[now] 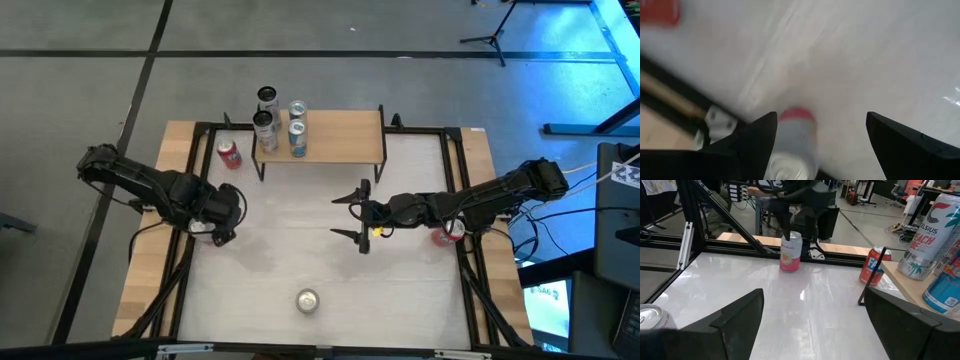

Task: Place canned beverage on shelf
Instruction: Put the top pink-white soda can on the shelf

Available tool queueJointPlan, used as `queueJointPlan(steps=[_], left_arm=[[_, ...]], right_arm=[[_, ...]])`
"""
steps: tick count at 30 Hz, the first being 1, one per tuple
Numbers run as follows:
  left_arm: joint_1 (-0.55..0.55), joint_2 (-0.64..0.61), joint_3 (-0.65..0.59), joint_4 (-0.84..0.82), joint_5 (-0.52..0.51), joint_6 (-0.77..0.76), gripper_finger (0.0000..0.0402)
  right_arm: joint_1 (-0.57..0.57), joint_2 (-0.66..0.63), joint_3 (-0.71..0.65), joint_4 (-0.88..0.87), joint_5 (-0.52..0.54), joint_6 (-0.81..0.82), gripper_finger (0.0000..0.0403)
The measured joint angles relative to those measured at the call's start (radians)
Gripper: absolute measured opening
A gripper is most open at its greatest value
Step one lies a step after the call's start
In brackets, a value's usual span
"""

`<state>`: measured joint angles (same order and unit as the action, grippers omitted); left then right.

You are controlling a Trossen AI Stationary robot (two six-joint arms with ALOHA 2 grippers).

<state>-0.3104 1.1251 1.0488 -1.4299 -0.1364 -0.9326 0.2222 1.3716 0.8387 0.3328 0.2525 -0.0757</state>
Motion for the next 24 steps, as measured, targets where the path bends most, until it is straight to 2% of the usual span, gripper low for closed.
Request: queueJointPlan(steps=[5,8,13,19,24], left_arm=[[-0.001,0.000,-0.020,-0.124,0.023,-0.135,0.0295],[-0.001,0.000,-0.033,-0.140,0.026,-0.183,0.0295],[0.000,0.000,-0.085,-0.141,0.098,-0.221,0.0295],[0.000,0.001,-0.169,-0.140,0.126,-0.229,0.0295],[0.000,0.000,-0.193,-0.133,0.177,-0.240,0.0295]], right_arm=[[0.000,0.000,0.000,0.002,0.001,0.000,0.0341],[0.000,0.000,0.000,0.003,0.001,0.000,0.0341],[0.000,0.000,0.000,0.003,0.001,0.000,0.0341],[0.000,0.001,0.000,0.003,0.001,-0.007,0.0341],[0.000,0.001,0.000,0.006,0.001,-0.007,0.0341]])
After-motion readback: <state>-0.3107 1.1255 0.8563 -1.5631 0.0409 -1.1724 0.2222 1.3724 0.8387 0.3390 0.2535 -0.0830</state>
